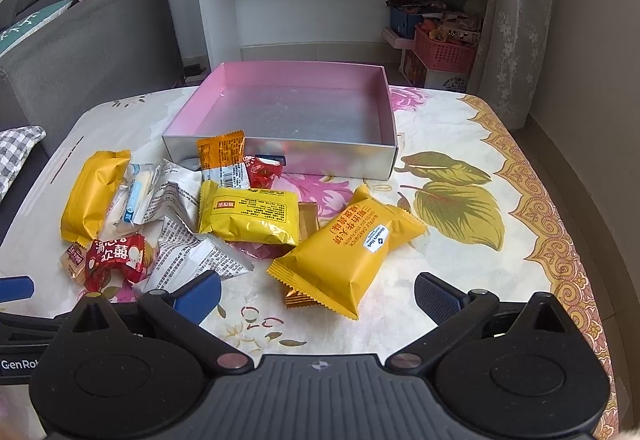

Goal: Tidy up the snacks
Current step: 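Grasp the yellow cake pack with the left tool while the right grasps the white printed bag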

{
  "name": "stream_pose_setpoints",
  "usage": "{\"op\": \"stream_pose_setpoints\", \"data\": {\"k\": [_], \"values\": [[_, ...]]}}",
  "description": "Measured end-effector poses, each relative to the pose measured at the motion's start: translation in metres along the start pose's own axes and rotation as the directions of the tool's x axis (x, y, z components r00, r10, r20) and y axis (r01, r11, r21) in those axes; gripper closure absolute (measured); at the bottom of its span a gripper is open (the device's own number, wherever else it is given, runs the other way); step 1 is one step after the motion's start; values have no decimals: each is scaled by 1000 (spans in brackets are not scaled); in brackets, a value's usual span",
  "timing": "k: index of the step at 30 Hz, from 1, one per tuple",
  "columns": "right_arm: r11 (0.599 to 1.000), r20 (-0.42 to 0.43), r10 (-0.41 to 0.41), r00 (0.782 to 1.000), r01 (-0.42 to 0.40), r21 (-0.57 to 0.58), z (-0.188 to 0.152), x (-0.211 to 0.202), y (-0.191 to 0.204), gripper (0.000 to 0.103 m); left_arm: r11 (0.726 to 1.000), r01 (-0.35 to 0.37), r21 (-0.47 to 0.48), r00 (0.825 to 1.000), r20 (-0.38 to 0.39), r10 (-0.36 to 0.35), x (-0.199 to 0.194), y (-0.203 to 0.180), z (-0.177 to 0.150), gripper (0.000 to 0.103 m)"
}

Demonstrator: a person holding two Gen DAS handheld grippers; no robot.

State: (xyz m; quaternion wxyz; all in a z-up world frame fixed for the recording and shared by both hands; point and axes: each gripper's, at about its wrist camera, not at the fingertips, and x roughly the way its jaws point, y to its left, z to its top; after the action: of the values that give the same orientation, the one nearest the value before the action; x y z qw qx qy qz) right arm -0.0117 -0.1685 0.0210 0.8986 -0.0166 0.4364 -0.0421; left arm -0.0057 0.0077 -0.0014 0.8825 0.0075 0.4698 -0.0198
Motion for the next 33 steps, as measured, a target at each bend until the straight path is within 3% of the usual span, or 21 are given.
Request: {"op": "stream_pose_setpoints", "data": {"k": [9,15,18,22,28,33], "values": [[999,-3,9,1000,-9,51,4,0,-9,7,1000,10,5,1000,20,-10,-2,2,1,0],[997,62,-13,998,8,82,14,-8,-17,7,998,49,29,998,42,-50,-4,12,17,0],[996,93,14,996,-22,84,19,-9,-21,7,995,96,20,994,48,-97,-6,20,29,0],[993,23,87,996,-88,77,24,0,-16,7,992,124,23,992,33,-125,-1,29,47,0],[950,-80,270,959,-252,185,25,19,-7,9,981,172,-89,985,-8,-174,25,55,67,1],[905,-150,367,918,-315,287,14,43,-1,14,958,238,-160,971,33,-236,49,82,78,2]]}}
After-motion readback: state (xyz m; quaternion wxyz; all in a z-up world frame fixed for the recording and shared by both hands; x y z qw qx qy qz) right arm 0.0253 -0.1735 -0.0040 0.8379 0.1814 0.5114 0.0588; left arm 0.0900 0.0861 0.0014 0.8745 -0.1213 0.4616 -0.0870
